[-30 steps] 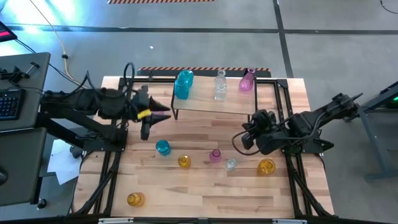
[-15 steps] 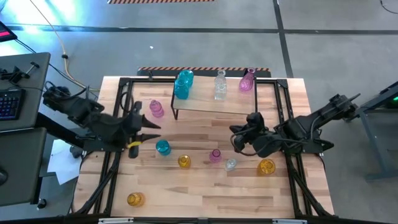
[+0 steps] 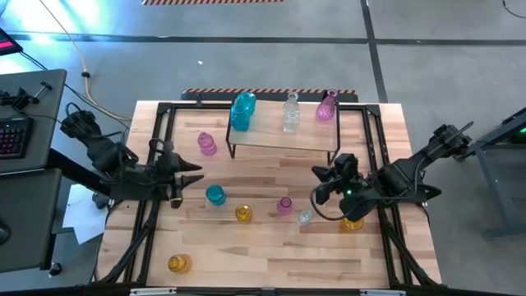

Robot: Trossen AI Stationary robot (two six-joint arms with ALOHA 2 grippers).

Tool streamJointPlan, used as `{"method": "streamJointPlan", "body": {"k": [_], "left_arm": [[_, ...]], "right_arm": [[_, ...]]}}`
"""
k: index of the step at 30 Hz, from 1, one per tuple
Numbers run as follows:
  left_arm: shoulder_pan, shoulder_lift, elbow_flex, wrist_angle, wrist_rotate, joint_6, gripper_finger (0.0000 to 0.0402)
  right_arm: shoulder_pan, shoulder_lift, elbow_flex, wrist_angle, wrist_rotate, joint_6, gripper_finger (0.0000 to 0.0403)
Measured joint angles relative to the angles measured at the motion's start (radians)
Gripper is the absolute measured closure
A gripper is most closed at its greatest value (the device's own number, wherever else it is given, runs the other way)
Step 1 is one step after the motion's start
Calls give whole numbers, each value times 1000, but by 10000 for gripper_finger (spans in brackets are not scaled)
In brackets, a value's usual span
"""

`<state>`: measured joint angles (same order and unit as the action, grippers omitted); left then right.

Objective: Sort vases onto shelf
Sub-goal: Put the top purple vase on the shelf aligned with the other purple vase

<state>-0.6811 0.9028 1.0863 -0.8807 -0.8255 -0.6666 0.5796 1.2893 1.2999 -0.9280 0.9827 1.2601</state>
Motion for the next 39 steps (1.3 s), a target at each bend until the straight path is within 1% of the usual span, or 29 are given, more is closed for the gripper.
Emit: {"method": "streamJointPlan", "body": {"k": [3,7,11,16,18,19,20,22,23,24,27,29,34,39], "left_arm": [[0,-32,-78,91,-4,-36,284],[0,-39,-116,156,1,16,284],[1,-28,-119,209,2,100,284],[0,-14,-119,316,6,271,284],[4,-13,-119,359,-17,310,284],[13,-13,-118,370,-41,304,284],[30,-16,-116,362,-71,265,284],[77,-35,-114,302,-122,149,284],[106,-48,-109,263,-126,89,284],[137,-63,-101,217,-116,45,284],[236,-94,-72,54,-27,-32,284],[304,-111,-49,-38,36,-38,284],[488,-138,-31,-181,165,45,284],[640,-128,-30,-226,361,205,284]], "right_arm": [[20,-5,0,-126,-27,82,403],[54,-8,0,-225,-37,128,402],[82,-8,0,-255,-42,128,403],[116,-8,0,-260,-51,136,402],[134,-8,0,-258,-51,157,403],[146,-8,0,-258,-47,169,402],[158,-8,0,-258,-34,182,402],[186,-8,0,-263,9,215,402],[200,-8,0,-271,28,233,402],[212,-8,0,-285,43,258,402],[242,-17,0,-359,58,347,402],[259,-23,0,-412,57,403,402],[279,-42,0,-497,58,483,402],[279,-65,0,-529,61,488,402]]}}
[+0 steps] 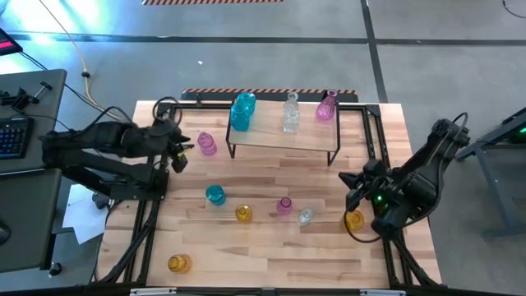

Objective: Sort vases onto shelf
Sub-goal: Put the top purple vase on the shelf aligned with the other purple vase

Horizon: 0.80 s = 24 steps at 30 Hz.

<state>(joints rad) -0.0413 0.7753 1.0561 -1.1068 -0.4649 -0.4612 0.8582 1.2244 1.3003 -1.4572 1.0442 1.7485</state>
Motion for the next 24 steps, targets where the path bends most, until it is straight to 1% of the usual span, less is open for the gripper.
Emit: {"method": "streamJointPlan", "body": {"k": [2,7,12,15,19,21,24], "left_arm": [[41,21,0,2,37,71,284],[132,98,0,5,33,230,284],[203,187,0,5,36,263,284],[212,225,0,4,66,340,284],[211,259,0,2,169,536,284],[212,271,0,2,175,615,284],[212,278,0,6,165,679,284]], "right_arm": [[0,-7,0,-12,0,0,402],[0,-9,0,-43,6,6,402],[0,-9,0,-39,7,8,402],[0,-9,0,-27,7,7,402],[0,-9,0,-18,4,6,402],[0,-9,0,-14,-2,6,402],[0,-9,0,-3,-5,0,402]]}}
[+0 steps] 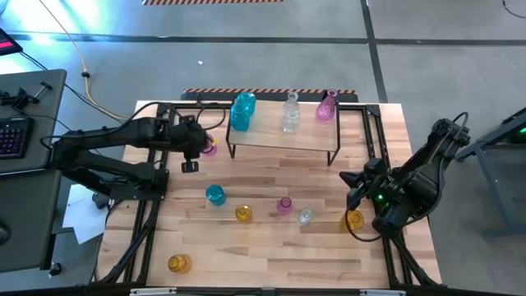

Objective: Sort vases onto shelf
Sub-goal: Put the top purple vase on the shelf aligned with the other purple vase

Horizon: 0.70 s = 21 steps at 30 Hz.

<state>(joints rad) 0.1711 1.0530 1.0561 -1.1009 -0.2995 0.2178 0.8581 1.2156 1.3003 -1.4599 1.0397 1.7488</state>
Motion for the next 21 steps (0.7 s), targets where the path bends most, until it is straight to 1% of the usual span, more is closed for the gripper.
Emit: {"method": "streamJointPlan", "body": {"k": [7,13,15,16,19,21], "left_arm": [[-2,0,0,-1,1,20,284],[-2,3,0,-1,1,211,284],[-2,3,0,-1,1,250,284],[-2,3,0,-2,0,248,284],[4,6,0,-1,6,156,284],[31,14,0,-1,37,110,284]], "right_arm": [[0,0,0,28,-1,-48,402],[0,0,0,20,-22,-56,402],[0,0,0,18,-24,-56,402],[0,0,0,18,-25,-56,402],[0,0,0,17,-26,-56,402],[0,0,0,17,-26,-56,402]]}}
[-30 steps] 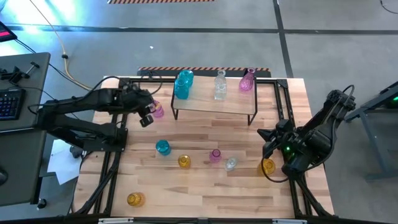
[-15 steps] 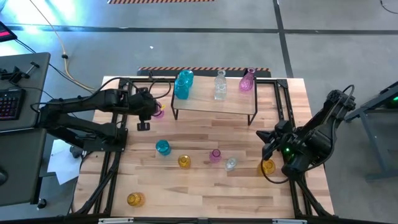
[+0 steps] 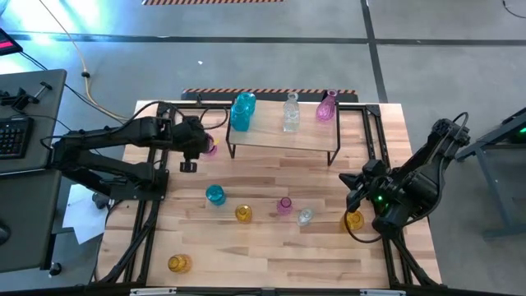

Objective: Sort vases onto shelf
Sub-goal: Put the top purple vase on the shelf aligned with the other purple vase

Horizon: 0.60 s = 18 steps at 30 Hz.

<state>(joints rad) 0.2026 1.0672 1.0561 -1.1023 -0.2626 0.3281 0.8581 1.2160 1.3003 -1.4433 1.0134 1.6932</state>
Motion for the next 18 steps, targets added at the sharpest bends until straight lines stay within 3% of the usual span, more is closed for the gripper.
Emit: {"method": "streamJointPlan", "body": {"k": [4,18], "left_arm": [[83,1,0,5,125,-28,284],[416,32,0,51,308,32,284]], "right_arm": [[0,0,0,-12,0,0,402],[0,0,0,-17,-24,8,402]]}}
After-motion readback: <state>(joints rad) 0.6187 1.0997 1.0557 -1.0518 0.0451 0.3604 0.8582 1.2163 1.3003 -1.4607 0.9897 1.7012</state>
